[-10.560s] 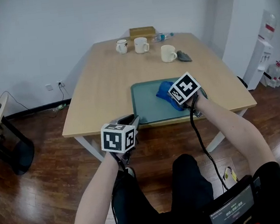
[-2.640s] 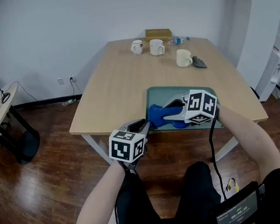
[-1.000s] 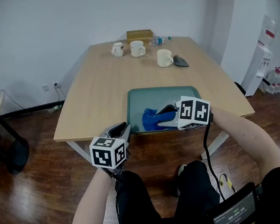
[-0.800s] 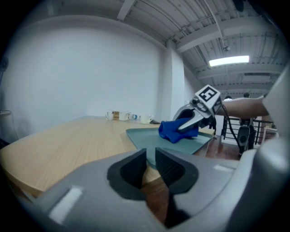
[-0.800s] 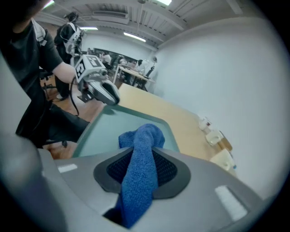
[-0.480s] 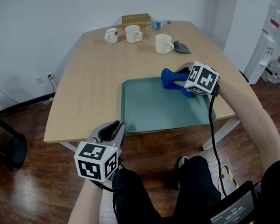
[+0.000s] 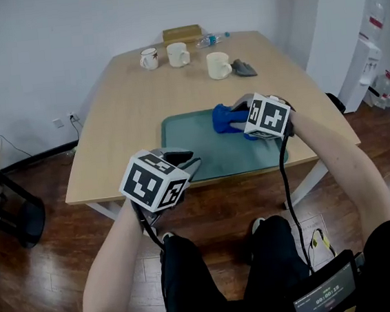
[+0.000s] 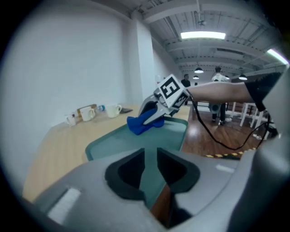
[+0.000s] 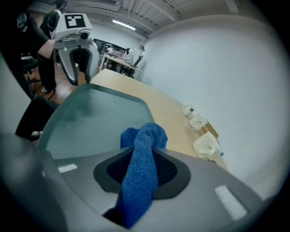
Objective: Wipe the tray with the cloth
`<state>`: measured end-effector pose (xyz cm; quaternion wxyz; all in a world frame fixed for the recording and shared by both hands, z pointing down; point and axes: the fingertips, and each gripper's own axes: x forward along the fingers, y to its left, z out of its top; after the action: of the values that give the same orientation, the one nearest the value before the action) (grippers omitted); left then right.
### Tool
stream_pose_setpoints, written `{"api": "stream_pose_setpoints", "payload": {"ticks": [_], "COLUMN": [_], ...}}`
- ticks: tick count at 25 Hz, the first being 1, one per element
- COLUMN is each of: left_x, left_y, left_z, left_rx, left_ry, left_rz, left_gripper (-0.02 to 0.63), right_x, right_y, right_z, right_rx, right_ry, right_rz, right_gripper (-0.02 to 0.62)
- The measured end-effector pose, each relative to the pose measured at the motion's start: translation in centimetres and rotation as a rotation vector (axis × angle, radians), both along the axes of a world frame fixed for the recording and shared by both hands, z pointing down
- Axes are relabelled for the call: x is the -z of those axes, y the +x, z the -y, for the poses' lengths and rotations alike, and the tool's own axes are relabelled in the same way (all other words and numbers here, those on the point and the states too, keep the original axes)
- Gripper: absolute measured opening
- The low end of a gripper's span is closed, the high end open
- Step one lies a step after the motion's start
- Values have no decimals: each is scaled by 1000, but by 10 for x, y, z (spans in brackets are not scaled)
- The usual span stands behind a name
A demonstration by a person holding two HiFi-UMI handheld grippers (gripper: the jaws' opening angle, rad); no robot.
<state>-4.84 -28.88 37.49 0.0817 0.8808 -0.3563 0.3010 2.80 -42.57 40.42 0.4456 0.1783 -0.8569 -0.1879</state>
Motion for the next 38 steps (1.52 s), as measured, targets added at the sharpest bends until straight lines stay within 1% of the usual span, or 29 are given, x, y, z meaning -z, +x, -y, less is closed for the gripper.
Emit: {"api": "stream_pose_setpoints", "payload": {"ticks": [2, 4, 6, 8, 9, 11, 15, 17, 19, 22, 25, 28, 30, 33, 36, 38], "left_x": [-9, -19, -32, -44, -49, -56, -56, -55, -55, -56, -55, -54, -53, -54, -55, -55], "left_y": [11, 20, 26, 27, 27, 25, 22, 22, 23, 24, 24, 25, 26, 23, 22, 23], "left_z": [3, 4, 7, 11, 12, 13, 13, 13, 12, 10, 10, 10, 11, 13, 13, 12], "left_rx": [-58, -115, -152, -163, -166, -165, -147, -144, -142, -134, -131, -137, -140, -140, -131, -123], "left_ry": [-56, -83, -102, -139, -165, -215, -272, -279, -279, -279, -285, -290, -289, -294, -299, -296], "left_rz": [72, 172, 264, 318, 326, 306, 212, 187, 179, 171, 167, 170, 168, 161, 154, 153], "left_gripper": [89, 89, 94, 94, 94, 92, 91, 91, 91, 91, 91, 91, 91, 91, 91, 91], "right_x": [-5, -8, -9, -10, -10, -10, -6, 3, 15, 31, 25, 10, 4, 3, -5, -9], "right_y": [4, 7, 9, 13, 15, 17, 20, 25, 31, 40, 46, 45, 45, 43, 39, 39], "right_z": [-24, -47, -67, -83, -90, -106, -130, -124, -102, -47, 10, 47, 60, 52, 10, -23], "right_rx": [35, 61, 86, 105, 114, 145, 238, 232, 182, 49, -45, -89, -101, -70, 31, 94], "right_ry": [-22, -33, -41, -53, -61, -81, -111, -95, -58, 24, 61, 67, 81, 60, -13, -41], "right_rz": [-29, -50, -59, -60, -58, -54, -42, -26, 9, 57, 25, -14, -12, 16, 23, 11], "right_gripper": [106, 106, 106, 106, 106, 106, 106, 106, 106, 107, 107, 107, 107, 107, 107, 107]}}
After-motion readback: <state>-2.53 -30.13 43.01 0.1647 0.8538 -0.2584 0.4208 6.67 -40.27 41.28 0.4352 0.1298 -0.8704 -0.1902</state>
